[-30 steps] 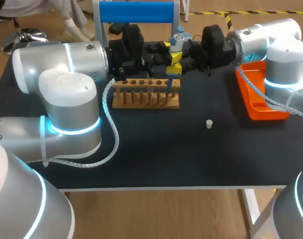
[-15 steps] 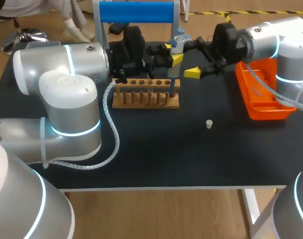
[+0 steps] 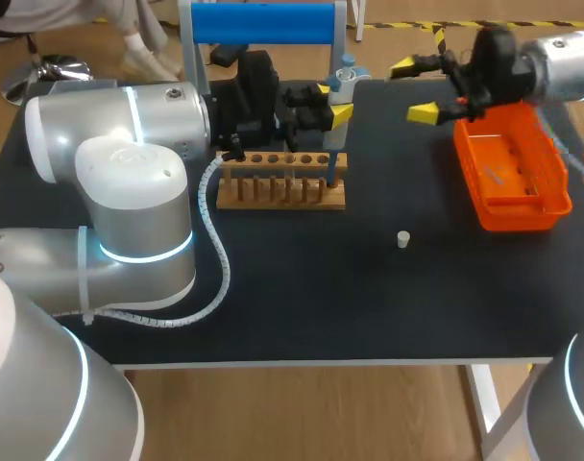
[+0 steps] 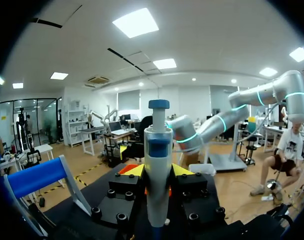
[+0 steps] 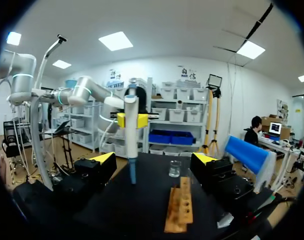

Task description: Invert the test tube, pick up the pipette, mount the tip to pipette, aspirate from beaker and dispense into the tube, eject the tip, return the pipette, and cap with the stopper.

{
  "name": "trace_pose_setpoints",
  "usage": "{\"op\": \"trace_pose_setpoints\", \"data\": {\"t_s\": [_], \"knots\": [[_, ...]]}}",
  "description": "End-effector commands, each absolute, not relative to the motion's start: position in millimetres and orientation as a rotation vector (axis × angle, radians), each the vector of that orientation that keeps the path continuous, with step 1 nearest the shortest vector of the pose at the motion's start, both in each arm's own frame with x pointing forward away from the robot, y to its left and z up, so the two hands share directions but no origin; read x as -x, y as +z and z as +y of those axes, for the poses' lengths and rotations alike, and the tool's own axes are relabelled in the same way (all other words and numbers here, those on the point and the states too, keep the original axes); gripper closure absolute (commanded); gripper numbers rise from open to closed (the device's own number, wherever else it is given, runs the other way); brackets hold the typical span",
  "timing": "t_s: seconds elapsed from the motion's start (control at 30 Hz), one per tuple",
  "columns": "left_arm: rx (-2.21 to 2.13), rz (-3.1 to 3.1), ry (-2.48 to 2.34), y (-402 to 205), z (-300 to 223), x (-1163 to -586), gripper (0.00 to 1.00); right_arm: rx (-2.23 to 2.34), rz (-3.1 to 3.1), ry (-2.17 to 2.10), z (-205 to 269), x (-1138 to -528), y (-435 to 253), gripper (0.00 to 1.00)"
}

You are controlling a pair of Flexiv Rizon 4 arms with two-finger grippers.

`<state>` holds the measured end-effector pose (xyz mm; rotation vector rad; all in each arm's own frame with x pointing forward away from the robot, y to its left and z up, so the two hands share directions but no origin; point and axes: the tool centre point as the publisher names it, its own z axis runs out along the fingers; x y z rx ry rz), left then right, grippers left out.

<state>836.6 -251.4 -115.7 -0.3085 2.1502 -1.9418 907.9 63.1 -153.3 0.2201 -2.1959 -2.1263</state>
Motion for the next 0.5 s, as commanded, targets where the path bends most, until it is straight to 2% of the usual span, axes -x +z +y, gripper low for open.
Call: {"op": "trace_pose_setpoints", "data": {"t_s": [0.03,0.5], "knots": [[0.313,2.147,-1.942,-115.5,-252.7,-836.2,1.00,-0.187,-2.250,-2.100,50.7,-928.7,-145.6,0.00],[0.313,2.147,-1.942,-115.5,-252.7,-836.2,1.00,-0.062,-2.439,-1.995,67.9,-1016.9,-139.9,0.00]]}}
